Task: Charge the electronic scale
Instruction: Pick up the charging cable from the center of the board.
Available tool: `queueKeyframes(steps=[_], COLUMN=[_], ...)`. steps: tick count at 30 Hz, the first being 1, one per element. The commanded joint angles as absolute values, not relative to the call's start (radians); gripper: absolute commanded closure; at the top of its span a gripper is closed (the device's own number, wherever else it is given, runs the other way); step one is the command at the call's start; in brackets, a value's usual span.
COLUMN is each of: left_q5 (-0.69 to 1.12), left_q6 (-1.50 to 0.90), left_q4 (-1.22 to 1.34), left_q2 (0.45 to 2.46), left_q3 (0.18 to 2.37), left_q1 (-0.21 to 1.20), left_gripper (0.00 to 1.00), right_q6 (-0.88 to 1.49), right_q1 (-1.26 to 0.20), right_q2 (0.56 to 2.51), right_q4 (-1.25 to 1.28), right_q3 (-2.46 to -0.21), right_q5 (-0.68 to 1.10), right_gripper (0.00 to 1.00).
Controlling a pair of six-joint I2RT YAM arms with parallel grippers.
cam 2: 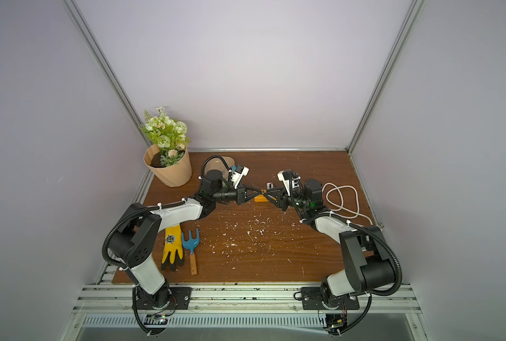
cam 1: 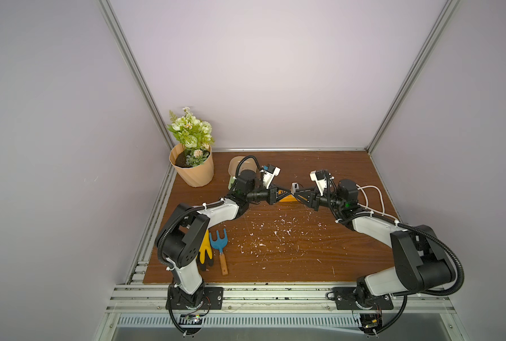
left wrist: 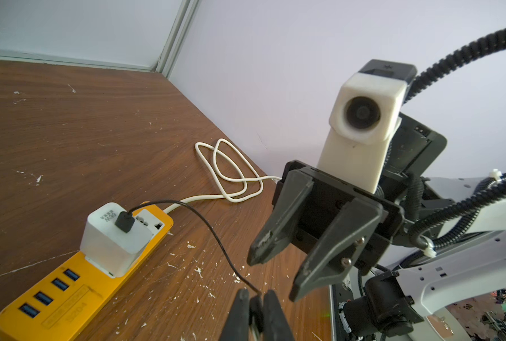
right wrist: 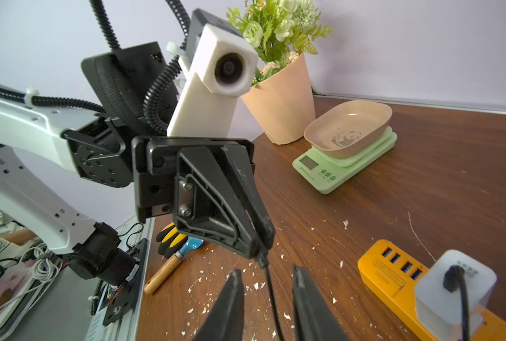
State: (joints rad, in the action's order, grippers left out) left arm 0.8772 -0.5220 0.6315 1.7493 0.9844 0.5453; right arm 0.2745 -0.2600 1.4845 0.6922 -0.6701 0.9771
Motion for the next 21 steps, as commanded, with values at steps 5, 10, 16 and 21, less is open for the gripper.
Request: queueKeyframes(steps=[5,10,16,21], left_q5=[0.924,0.936,0.964,0.974], left_q6=[-0.482,-0.483,-0.492,-0.493], left_q4=[0.655,0.666,0.692,0.697], left_q2=[1.719,1.718,1.713,1.706], left_q3=[0.986,0.988,0.987,0.986], left_q1=[0.557,0.556,0.555,0.556], left_gripper=[0.87,0.87,0.87,0.87], right_q6=[0.241,0.216,0.217,0.232], right_q1=[-0.256,-0.256,-0.256,-0.256], right_q2=[1.525,1.526,1.551,1.562], right_q4=[0.777,0.769,0.781,0.807], right_q3=[-0.699,-0.708,-0.726,-0.735], right_q5=[1.1,1.119,1.135,1.15], right_gripper=[0.7,0.72,0.78,0.78])
